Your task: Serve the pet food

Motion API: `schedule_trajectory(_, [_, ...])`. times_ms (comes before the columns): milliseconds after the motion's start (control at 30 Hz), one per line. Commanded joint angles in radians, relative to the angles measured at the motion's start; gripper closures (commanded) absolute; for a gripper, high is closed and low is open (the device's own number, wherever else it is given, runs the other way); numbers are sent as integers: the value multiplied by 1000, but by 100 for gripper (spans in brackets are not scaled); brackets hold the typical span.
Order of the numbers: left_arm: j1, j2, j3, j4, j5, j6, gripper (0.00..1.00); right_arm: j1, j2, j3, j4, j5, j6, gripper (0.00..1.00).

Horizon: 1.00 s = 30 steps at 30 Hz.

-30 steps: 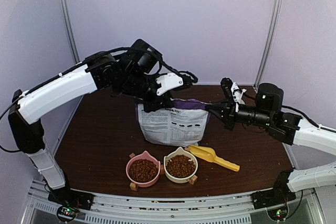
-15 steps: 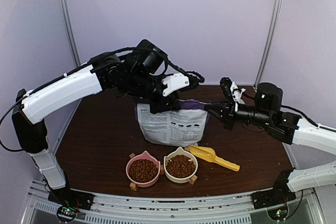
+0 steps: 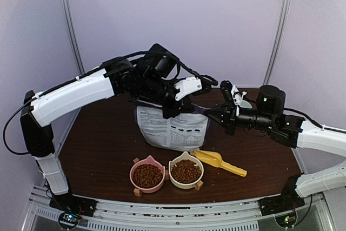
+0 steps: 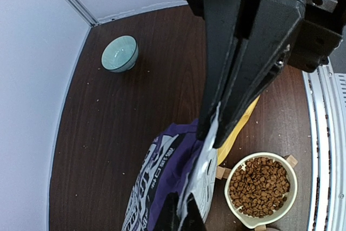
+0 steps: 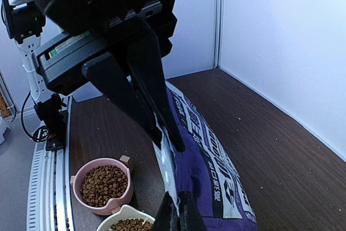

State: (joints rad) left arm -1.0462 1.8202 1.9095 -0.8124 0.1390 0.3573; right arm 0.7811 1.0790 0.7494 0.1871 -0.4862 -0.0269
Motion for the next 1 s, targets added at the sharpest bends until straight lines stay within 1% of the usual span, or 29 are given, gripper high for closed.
schedule_trajectory(0, [-6, 11, 14, 48, 37, -8, 100, 11, 5, 34, 97, -23, 16, 100])
schedule_trajectory(33, [-6, 10, 14, 53, 41, -11, 100, 11, 7, 35, 98, -23, 17, 100])
schedule_trajectory(67, [-6, 11, 13, 61, 43, -17, 94, 13, 8, 35, 99, -23, 18, 100])
schedule_trajectory(100, [-6, 11, 11, 70, 52, -22, 81, 12, 10, 34, 100, -24, 19, 100])
schedule_trajectory(133, [-6, 11, 10, 78, 63, -27, 74, 12, 11, 35, 101, -25, 20, 100])
schedule_trajectory(167, [-6, 11, 7, 87, 72, -32, 72, 12, 13, 35, 103, -25, 22, 100])
schedule_trajectory(200, [-6, 11, 5, 95, 78, -36, 73, 12, 15, 34, 105, -24, 23, 100])
schedule_trajectory(233, [-6, 11, 4, 99, 80, -36, 84, 14, 14, 33, 106, -20, 24, 100])
schedule_trajectory(267, [-6, 10, 2, 99, 73, -34, 100, 14, 12, 32, 106, -9, 23, 100])
schedule_trajectory(400, [-5, -10, -21, 99, 6, -14, 100, 14, -10, 13, 105, 39, 11, 100])
schedule_trajectory(433, [-4, -16, -26, 98, -11, -14, 98, 14, -17, 11, 99, 49, 4, 100])
schedule_trajectory(500, [0, -33, -40, 98, -29, -23, 67, 14, -23, 10, 86, 72, 1, 100])
schedule_trajectory(533, [2, -45, -49, 105, -25, -33, 53, 13, -26, 6, 82, 79, 2, 100])
schedule_trajectory(567, [5, -60, -63, 118, -17, -46, 43, 13, -30, 4, 84, 86, 5, 98])
schedule_trajectory(600, [7, -81, -77, 138, -6, -62, 35, 13, -34, 4, 84, 92, 11, 92])
schedule_trajectory(667, [9, -126, -101, 176, 18, -96, 23, 12, -48, 3, 83, 94, 26, 75])
schedule_trajectory(767, [11, -207, -116, 224, 62, -157, 14, 12, -81, 11, 68, 88, 44, 53])
schedule_trajectory(800, [11, -225, -120, 236, 76, -177, 12, 12, -94, 18, 53, 84, 48, 49])
schedule_trajectory(833, [11, -254, -123, 245, 82, -200, 10, 13, -108, 28, 34, 78, 51, 39])
schedule_trajectory(900, [16, -294, -127, 254, 79, -242, 7, 12, -137, 54, -17, 71, 55, 33])
schedule_trajectory(967, [39, -324, -130, 255, 62, -297, 5, 9, -164, 89, -86, 98, 82, 27])
